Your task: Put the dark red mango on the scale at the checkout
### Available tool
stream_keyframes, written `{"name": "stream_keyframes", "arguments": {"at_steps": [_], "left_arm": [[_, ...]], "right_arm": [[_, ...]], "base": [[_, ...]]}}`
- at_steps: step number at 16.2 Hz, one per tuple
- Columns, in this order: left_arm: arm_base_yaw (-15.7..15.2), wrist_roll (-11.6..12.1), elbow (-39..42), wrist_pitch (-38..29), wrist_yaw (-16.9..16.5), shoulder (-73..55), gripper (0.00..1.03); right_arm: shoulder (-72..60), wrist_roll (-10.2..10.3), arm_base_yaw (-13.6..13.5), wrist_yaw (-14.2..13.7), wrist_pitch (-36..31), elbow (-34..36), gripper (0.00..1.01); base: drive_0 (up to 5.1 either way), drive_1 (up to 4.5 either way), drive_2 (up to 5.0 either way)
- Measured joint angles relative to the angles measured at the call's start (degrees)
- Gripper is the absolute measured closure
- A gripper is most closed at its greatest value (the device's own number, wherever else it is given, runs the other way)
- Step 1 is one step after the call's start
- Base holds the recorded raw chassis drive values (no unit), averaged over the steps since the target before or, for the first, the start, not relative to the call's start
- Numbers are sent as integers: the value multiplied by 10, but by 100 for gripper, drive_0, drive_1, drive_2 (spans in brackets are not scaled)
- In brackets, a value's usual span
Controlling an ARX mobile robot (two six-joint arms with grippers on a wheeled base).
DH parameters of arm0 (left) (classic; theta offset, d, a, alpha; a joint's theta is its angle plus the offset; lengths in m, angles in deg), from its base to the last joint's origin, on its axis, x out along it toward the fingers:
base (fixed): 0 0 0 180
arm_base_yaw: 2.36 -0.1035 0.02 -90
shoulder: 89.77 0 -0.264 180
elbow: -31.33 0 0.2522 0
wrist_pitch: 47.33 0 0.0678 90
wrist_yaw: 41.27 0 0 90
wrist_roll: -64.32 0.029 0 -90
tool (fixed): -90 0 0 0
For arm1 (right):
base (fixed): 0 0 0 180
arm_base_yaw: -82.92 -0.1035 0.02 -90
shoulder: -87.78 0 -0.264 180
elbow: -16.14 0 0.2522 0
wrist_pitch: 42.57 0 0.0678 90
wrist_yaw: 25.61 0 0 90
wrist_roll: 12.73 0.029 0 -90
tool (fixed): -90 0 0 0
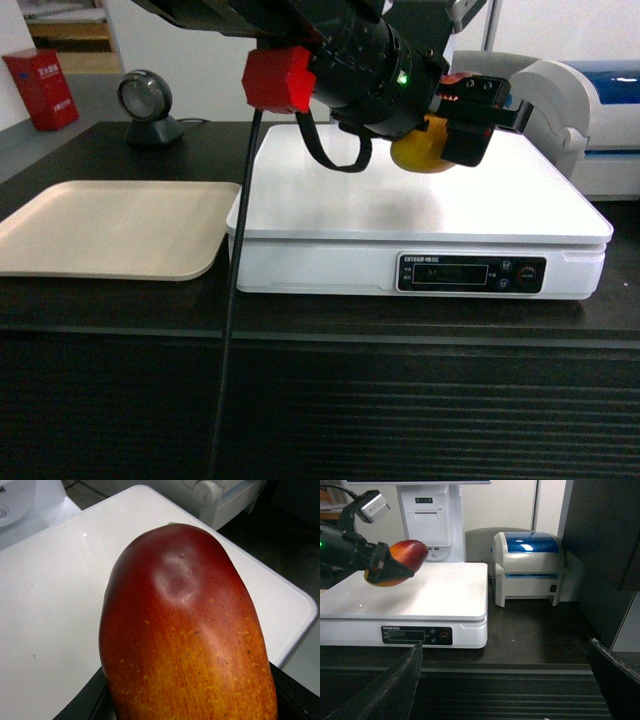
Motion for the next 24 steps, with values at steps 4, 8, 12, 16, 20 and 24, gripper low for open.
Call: {"name": "stream_keyframes", "arguments": {"at_steps": [4, 8, 12, 16, 20, 24], "left_arm": [[-8, -37, -106, 52, 40, -87, 41], [-5, -76, -196, 111, 77, -142, 41], [0, -101, -240, 153, 95, -164, 41], [0, -121, -216, 130, 85, -158, 5], [1, -118, -183, 90, 84, -130, 5], [5, -83, -143, 25, 90, -58, 5]], "right_arm": [[0, 0, 0, 0, 0, 0, 3], [0, 0, 0, 0, 0, 0, 3], [0, 0, 0, 0, 0, 0, 3], [0, 0, 0, 0, 0, 0, 3], [0, 0, 0, 0, 0, 0, 3], [0, 0, 0, 0, 0, 0, 3]], "base": [[0, 0, 0], [0, 0, 0], [0, 0, 0], [0, 0, 0], [0, 0, 0], [0, 0, 0]]}}
